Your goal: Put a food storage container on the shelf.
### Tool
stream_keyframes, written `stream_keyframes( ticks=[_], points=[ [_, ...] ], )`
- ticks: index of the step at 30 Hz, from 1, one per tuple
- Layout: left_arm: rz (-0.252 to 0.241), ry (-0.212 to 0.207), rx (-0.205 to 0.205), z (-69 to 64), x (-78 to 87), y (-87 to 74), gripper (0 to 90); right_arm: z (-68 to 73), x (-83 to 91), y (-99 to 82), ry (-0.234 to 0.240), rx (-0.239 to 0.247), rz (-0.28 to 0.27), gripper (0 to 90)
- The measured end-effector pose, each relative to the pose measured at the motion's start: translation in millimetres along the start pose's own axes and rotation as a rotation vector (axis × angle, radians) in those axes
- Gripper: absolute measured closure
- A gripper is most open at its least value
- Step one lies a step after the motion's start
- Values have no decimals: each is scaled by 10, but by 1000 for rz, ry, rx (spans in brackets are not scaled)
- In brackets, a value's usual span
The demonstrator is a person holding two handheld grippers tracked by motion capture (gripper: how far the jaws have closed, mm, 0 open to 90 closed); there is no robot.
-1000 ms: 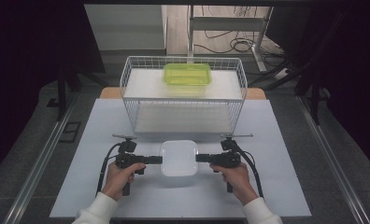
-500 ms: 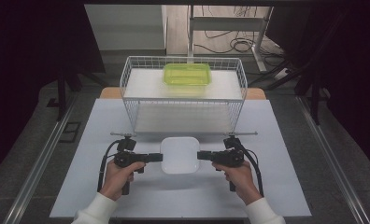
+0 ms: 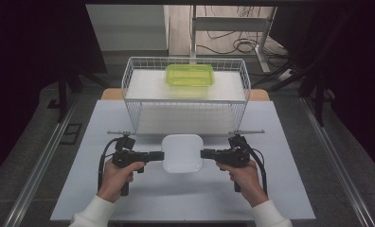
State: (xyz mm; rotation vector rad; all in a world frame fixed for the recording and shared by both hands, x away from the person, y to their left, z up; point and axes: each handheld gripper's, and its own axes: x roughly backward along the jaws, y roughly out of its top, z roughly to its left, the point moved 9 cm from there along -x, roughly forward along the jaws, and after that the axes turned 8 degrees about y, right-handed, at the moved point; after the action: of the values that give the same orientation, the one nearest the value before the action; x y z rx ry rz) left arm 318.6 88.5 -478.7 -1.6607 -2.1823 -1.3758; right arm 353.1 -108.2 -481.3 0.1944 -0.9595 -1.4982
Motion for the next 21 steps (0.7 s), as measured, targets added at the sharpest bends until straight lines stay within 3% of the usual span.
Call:
stream_keyframes(
  ticks=[21],
  points=[
    [-72, -1, -59, -257, 272, 498, 804, 374, 241, 532, -4, 99, -64, 770]
  ],
)
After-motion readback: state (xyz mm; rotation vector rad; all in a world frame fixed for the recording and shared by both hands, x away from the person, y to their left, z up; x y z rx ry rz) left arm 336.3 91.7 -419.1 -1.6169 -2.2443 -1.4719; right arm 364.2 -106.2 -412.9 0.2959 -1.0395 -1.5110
